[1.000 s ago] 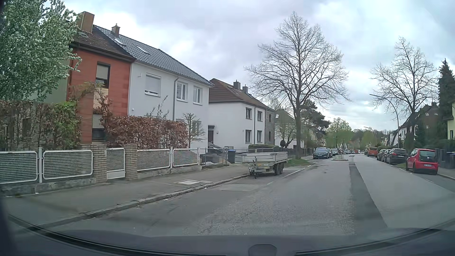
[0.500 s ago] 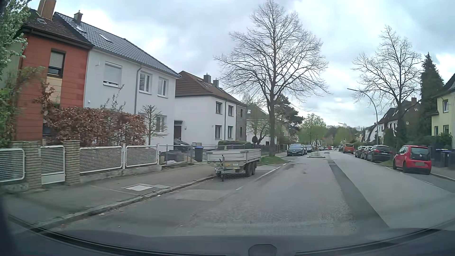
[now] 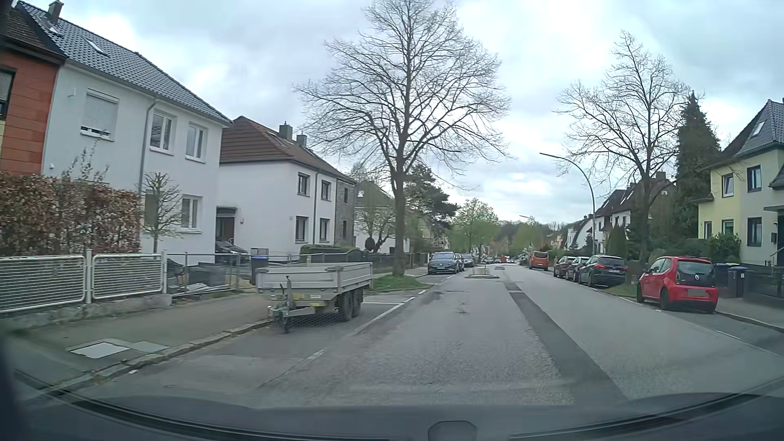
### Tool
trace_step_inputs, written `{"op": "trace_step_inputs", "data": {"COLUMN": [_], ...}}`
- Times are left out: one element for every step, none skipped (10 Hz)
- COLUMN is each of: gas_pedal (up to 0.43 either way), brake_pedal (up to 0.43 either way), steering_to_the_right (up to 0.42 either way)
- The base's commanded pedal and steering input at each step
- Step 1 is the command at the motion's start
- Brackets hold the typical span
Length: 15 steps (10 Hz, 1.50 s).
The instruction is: Follow the waypoints while adhering to traffic rules and regulations
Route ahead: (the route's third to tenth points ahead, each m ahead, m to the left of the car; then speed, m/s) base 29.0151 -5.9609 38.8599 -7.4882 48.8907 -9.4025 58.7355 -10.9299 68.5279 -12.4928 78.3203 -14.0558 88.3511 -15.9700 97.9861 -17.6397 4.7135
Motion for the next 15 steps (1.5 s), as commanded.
{"op": "trace_step_inputs", "data": {"gas_pedal": [0.15,0.15,0.15,0.138,0.138,0.138,0.138,0.138,0.138,0.138,0.138,0.138,0.138,0.138,0.138], "brake_pedal": [0.0,0.0,0.006,0.0,0.0,0.0,0.0,0.0,0.0,0.0,0.0,0.0,0.0,0.0,0.0], "steering_to_the_right": [0.215,0.199,0.185,0.166,0.153,0.138,0.125,0.117,0.107,0.099,0.09,0.08,0.069,0.06,0.05]}}
